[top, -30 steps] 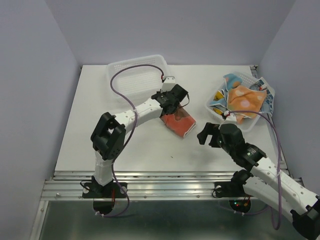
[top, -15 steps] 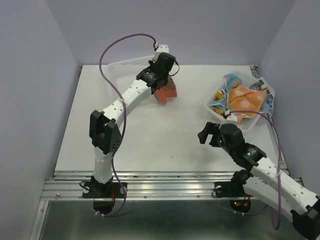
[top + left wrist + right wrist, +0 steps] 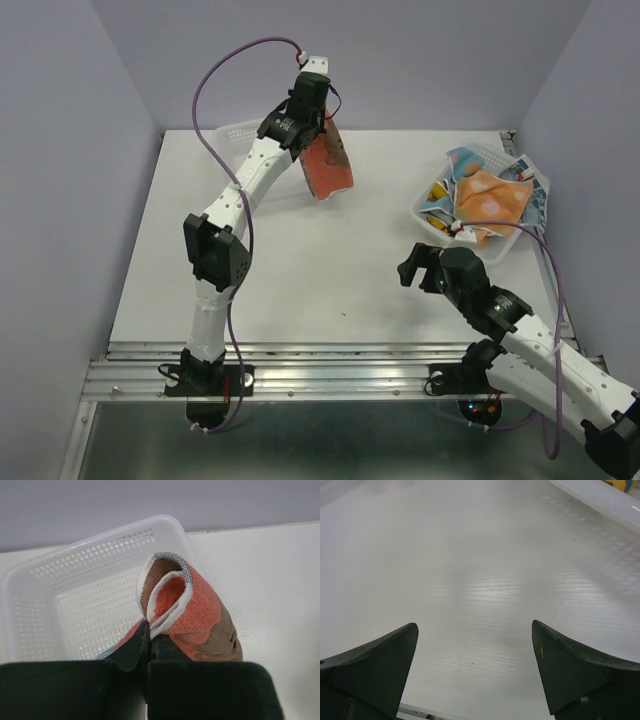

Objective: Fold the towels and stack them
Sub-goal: Neatly place the folded towel into the bin

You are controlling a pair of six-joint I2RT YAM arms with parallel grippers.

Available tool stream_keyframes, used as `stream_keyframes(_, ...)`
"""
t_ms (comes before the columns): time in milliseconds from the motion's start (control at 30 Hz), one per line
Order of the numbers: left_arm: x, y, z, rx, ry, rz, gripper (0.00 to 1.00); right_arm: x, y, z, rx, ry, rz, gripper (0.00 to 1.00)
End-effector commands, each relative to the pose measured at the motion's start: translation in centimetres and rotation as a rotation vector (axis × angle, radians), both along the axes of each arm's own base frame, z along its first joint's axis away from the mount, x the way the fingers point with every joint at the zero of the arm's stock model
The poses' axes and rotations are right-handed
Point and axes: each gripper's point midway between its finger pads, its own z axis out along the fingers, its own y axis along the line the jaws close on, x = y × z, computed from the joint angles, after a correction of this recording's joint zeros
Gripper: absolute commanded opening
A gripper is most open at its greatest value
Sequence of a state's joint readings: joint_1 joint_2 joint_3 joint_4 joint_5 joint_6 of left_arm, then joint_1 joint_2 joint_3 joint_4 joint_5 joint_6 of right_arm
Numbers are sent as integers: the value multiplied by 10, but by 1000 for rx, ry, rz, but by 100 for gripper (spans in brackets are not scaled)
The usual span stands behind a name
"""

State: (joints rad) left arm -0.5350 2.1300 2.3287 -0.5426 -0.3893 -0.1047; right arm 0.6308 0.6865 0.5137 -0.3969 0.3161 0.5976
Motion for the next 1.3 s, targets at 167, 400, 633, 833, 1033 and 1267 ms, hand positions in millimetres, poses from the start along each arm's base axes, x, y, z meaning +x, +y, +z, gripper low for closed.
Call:
stream_keyframes(167, 38, 25, 12, -145, -54, 51, 0, 8, -2, 22, 18, -68, -38, 100)
stream_keyframes(400, 69, 82, -41, -220, 42, 194, 0, 10, -7, 22, 9, -70, -63, 100)
stream_keyframes(633, 72, 105, -95, -239, 140, 270, 0, 10, -9, 17, -3, -60, -77, 100)
stream_keyframes(833, 68, 118, -124, -290, 213, 352, 0, 12, -9, 12, -15, -51, -80, 100)
stream_keyframes(1033, 64, 136, -137, -267, 224, 467, 0, 12, -8, 11, -16, -49, -75, 100)
stream_keyframes(1267, 49, 152, -149, -268, 264, 570, 0, 12, -7, 13, -12, -57, -69, 100)
